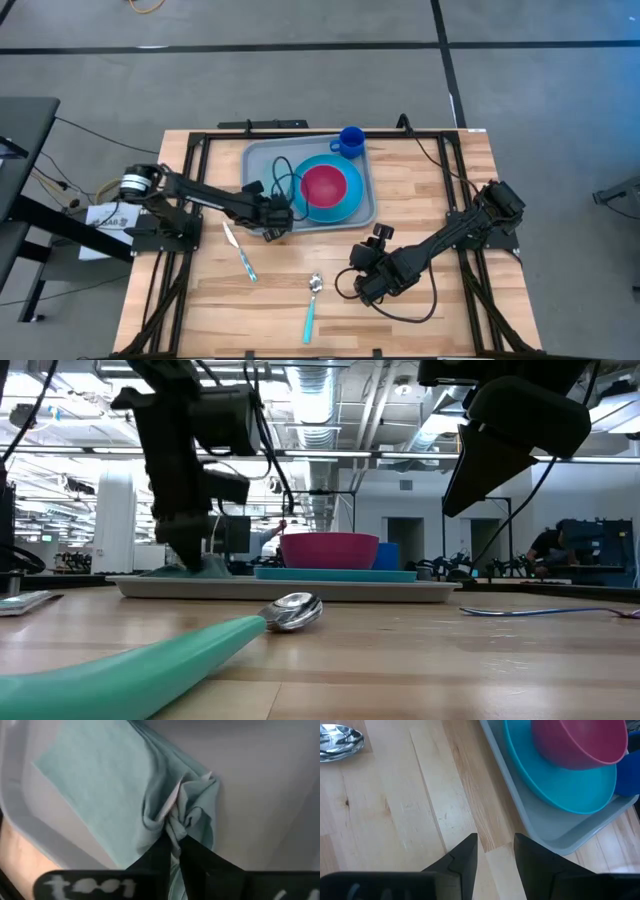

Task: Set up tray
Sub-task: Put the blue napkin on the gray tray

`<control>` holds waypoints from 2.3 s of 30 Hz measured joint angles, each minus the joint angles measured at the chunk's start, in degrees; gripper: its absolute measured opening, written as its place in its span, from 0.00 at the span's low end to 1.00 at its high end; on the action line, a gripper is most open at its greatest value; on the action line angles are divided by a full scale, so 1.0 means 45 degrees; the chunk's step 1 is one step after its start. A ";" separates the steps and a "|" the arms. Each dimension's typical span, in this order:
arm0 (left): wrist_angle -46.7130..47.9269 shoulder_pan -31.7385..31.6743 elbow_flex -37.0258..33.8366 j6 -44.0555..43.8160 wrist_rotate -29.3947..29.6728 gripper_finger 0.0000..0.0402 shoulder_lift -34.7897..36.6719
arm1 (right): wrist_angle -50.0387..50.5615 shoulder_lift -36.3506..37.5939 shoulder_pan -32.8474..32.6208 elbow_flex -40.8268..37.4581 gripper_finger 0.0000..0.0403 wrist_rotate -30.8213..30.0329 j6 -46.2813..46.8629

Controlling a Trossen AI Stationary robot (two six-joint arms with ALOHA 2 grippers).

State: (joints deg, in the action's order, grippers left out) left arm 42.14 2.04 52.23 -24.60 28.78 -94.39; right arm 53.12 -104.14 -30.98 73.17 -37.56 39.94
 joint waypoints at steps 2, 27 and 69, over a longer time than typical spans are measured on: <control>0.0021 0.0000 0.0000 0.0001 -0.0003 0.07 -0.0174 | 0.0004 0.0000 0.0000 0.0000 0.30 0.0000 0.0000; 0.1080 0.0449 0.1651 0.2177 -0.0428 0.30 -0.0218 | 0.0000 0.0000 0.0005 0.0000 0.30 0.0000 0.0005; -0.5561 -0.5620 -0.1647 0.2757 -0.1723 0.00 -0.0199 | 0.0029 0.0000 0.0005 0.0000 0.30 0.0005 0.0000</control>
State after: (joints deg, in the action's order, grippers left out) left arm 17.11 -23.25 44.82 -12.19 21.03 -95.29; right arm 53.25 -104.14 -30.96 73.17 -37.54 39.94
